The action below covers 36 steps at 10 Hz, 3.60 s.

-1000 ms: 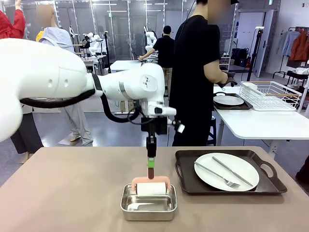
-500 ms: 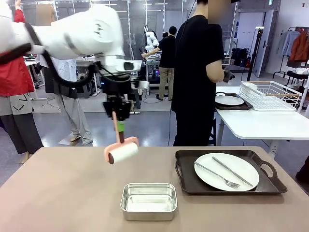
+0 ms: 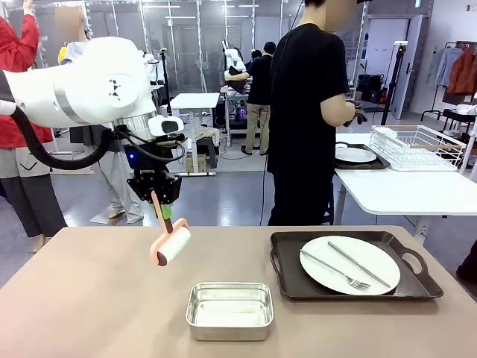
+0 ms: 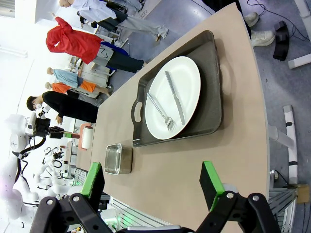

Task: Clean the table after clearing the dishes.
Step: When the left (or right) Handle tray is removed, use the left hand (or right hand) to clean the left (or right) side of the table with the Lint Roller.

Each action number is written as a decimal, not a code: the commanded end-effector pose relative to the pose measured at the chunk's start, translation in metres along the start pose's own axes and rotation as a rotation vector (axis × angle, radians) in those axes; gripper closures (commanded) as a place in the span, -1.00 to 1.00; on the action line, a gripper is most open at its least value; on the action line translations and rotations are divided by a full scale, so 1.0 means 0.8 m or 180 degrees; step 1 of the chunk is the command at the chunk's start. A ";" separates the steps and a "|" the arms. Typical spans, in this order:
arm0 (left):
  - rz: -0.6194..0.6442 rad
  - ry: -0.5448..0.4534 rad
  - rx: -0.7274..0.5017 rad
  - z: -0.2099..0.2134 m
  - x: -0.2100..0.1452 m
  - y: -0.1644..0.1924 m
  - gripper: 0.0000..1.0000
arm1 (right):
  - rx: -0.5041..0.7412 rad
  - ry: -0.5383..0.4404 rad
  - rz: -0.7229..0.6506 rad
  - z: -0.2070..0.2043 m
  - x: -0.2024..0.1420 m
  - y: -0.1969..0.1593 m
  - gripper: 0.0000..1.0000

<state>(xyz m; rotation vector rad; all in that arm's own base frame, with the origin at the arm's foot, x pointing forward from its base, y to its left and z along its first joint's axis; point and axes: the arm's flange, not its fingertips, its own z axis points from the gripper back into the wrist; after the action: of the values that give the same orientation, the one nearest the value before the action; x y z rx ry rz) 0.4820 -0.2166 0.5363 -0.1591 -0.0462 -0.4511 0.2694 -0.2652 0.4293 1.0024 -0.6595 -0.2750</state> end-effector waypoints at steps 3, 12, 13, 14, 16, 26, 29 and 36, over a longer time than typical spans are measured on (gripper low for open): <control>0.0036 0.0043 -0.0039 0.004 0.003 0.000 0.59 | 0.0033 -0.0016 0.0017 0.003 -0.002 0.003 -1.00; 0.0960 -0.0677 -0.1548 -0.115 -0.032 0.149 0.59 | 0.0033 -0.0016 0.0017 0.003 -0.002 0.003 -1.00; 0.0986 -0.0748 -0.1661 -0.128 -0.032 0.165 0.59 | 0.0033 -0.0016 0.0017 0.003 -0.002 0.003 -1.00; 0.0929 -0.0718 -0.1881 -0.145 -0.032 0.182 0.59 | 0.0033 -0.0016 0.0017 0.003 -0.002 0.003 -1.00; 0.0898 -0.0679 -0.2166 -0.166 -0.039 0.204 0.59 | 0.0033 -0.0016 0.0017 0.003 -0.002 0.003 -1.00; 0.1253 -0.0334 -0.2399 -0.256 -0.109 0.358 0.59 | 0.0033 -0.0016 0.0017 0.003 -0.002 0.003 -1.00; 0.1397 -0.0166 -0.2263 -0.256 -0.147 0.411 0.59 | 0.0033 -0.0016 0.0017 0.003 -0.002 0.003 -1.00; 0.1776 0.0149 -0.1398 -0.200 -0.224 0.451 0.59 | 0.0033 -0.0016 0.0017 0.003 -0.002 0.003 -1.00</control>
<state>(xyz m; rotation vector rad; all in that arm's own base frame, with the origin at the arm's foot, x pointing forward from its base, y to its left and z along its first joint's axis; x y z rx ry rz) 0.5100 0.1474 0.3411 -0.7415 0.0638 0.0881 0.2693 -0.2652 0.4293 1.0025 -0.6596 -0.2750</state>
